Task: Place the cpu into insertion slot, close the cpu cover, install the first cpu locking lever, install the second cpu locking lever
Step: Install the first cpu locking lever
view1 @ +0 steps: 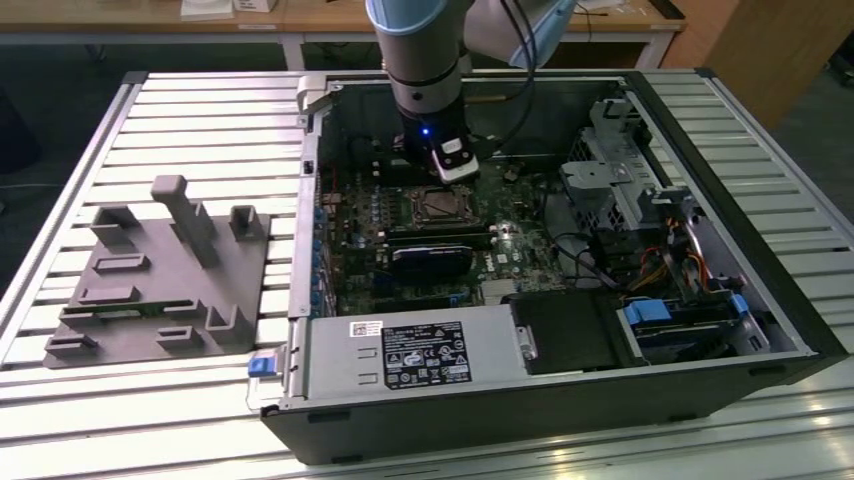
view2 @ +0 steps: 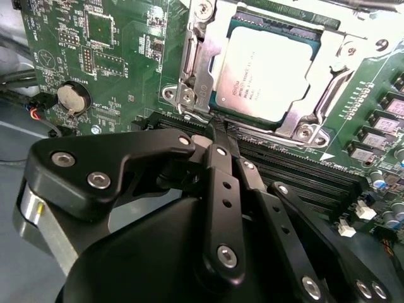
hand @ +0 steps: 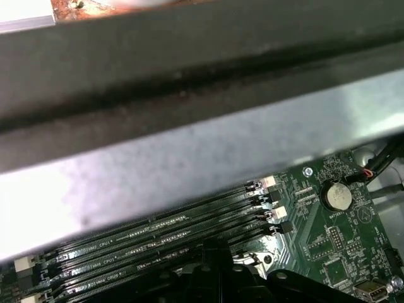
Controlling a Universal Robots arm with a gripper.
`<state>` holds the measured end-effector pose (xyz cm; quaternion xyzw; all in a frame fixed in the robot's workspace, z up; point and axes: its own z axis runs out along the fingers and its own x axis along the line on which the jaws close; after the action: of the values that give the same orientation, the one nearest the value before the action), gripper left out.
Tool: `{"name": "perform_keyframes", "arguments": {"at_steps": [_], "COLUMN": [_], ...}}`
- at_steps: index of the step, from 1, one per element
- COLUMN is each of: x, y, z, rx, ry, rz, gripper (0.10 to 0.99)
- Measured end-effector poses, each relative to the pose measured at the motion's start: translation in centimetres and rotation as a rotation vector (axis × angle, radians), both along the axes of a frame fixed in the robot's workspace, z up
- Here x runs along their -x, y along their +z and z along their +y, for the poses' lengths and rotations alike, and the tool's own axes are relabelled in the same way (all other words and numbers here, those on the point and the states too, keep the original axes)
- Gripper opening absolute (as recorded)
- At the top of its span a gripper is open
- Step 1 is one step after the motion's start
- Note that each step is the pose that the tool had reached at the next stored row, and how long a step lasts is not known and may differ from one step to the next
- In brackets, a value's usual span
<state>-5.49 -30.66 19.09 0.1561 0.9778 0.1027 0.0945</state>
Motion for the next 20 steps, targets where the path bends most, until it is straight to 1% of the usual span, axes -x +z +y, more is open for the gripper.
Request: {"name": "perform_keyframes", "arguments": {"at_steps": [4,7,11,12,13,17,20], "x": [-0.01,-0.02,-0.02,-0.01,-0.01,-0.02,-0.02], "y": [-0.01,0.06,0.65,1.15,1.44,1.9,1.98], "z": [0.0,0.0,0.0,0.0,0.0,0.0,0.0], "rx": [-0.004,-0.005,-0.004,-0.004,-0.004,-0.004,-0.004], "ry": [0.005,0.007,0.007,0.007,0.007,0.007,0.007], "rz": [-0.0001,-0.0001,-0.0001,-0.0001,0.0,0.0,-0.0003], "gripper": [0.106,0.106,0.106,0.106,0.106,0.106,0.106]}}
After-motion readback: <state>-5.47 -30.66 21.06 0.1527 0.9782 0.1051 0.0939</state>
